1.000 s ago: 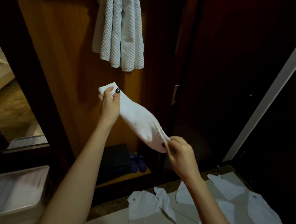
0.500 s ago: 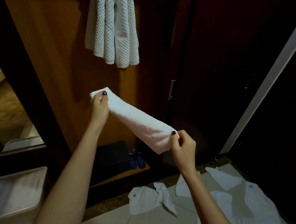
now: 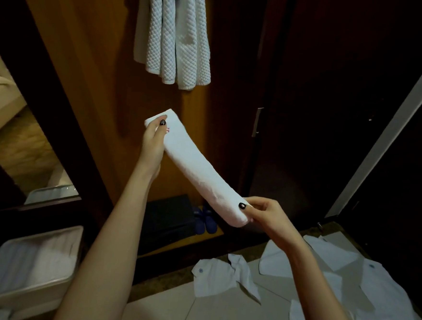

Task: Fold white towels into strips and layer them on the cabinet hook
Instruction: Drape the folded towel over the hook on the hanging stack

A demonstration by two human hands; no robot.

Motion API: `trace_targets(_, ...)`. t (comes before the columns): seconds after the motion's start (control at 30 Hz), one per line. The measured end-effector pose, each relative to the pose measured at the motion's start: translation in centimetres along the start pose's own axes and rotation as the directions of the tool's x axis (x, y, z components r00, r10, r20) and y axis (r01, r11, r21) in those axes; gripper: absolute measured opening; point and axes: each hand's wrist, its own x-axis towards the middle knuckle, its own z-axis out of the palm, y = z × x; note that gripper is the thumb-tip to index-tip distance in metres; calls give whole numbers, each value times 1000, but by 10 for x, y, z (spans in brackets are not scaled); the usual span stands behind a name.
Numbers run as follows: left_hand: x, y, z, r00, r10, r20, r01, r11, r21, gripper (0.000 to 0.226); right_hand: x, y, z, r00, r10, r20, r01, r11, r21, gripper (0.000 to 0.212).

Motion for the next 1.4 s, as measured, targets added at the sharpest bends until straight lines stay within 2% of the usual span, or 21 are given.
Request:
trace_targets(0.17,-6,17,7,994,19,108,-3,989,-150,38,5,15,13,998,64,0,-64,998,-10,23)
trace_targets(0.27,-7,29,10,986,57,159,-32,987,-158,37,10,21,23,995,86,43,-83,994,-66,11)
trace_targets(0.33,-10,36,9,979,69,193,-33,983,-181,38,12,21,26,996,59,70,-52,993,-102,12)
trace_targets(0.47,-17,47,6,957,96,274,-3,947,-322,39,15,16,36,999,-6,53,1,996,92,22)
trace_targets(0.6,-20,53,5,953,75,295,44,925,-377,39,21,14,47,993,-63,97,49,988,149,19)
trace_targets(0.67,-19,54,4,952,62,300,64,917,-393,35,23,13,47,990,-70,124,51,988,147,7)
trace_targets(0.87,-10,53,-4,961,58,272,73,891,-448,30,22,3,37,980,-137,146,121,986,112,23)
trace_targets(0.93,-5,50,-8,979,33,203,59,899,-434,33,21,1,32,987,-138,85,131,988,84,24)
trace_targets(1.03,2,40,-10,1000,-8,20,15,932,-362,36,22,-2,22,987,-159,-32,161,985,60,26)
trace_targets(1.17,8,21,-4,988,30,-152,-63,974,-217,34,28,-10,17,934,-275,-229,248,959,-141,25)
trace_targets(1.27,15,6,-5,984,67,-163,-86,990,-114,36,32,-12,18,883,-317,-346,279,947,-156,6)
trace_targets(1.4,23,-9,-14,992,103,-77,-104,995,-8,37,39,-17,9,897,-275,-345,298,954,14,31)
